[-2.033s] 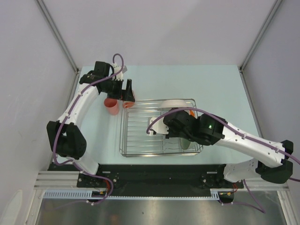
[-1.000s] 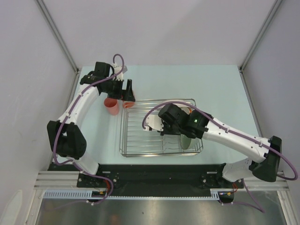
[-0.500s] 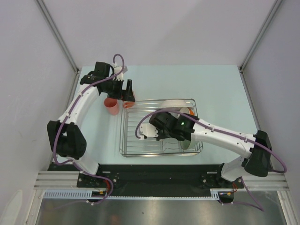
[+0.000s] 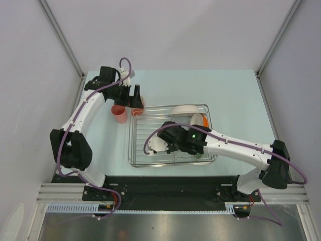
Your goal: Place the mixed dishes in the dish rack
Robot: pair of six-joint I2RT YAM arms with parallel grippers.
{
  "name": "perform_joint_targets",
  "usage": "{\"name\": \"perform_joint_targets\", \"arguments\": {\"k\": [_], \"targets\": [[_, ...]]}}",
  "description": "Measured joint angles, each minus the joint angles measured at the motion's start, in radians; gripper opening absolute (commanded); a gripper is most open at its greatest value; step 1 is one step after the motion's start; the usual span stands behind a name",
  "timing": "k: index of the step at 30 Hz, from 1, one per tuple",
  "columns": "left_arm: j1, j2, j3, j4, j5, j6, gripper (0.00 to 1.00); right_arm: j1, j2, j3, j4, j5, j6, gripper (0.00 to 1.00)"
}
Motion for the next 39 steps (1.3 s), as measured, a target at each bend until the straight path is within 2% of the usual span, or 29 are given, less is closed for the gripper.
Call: {"name": "perform_joint_targets", "arguments": {"k": [21, 30, 39], "targets": [[0.005, 0.0, -0.022, 0.006, 0.013, 0.007, 1.0, 0.06, -0.111, 0.058, -0.042, 0.147, 0.008, 0.0], [0.006, 0.0, -0.023, 0.006, 0.013, 0.007, 1.0, 0.021, -0.113, 0.058, -0.047, 0.127, 0.019, 0.0], [0.006, 0.0, -0.024, 0.006, 0.013, 0.007, 1.0, -0.072, -0.113, 0.058, -0.048, 0.062, 0.029, 0.0]]}}
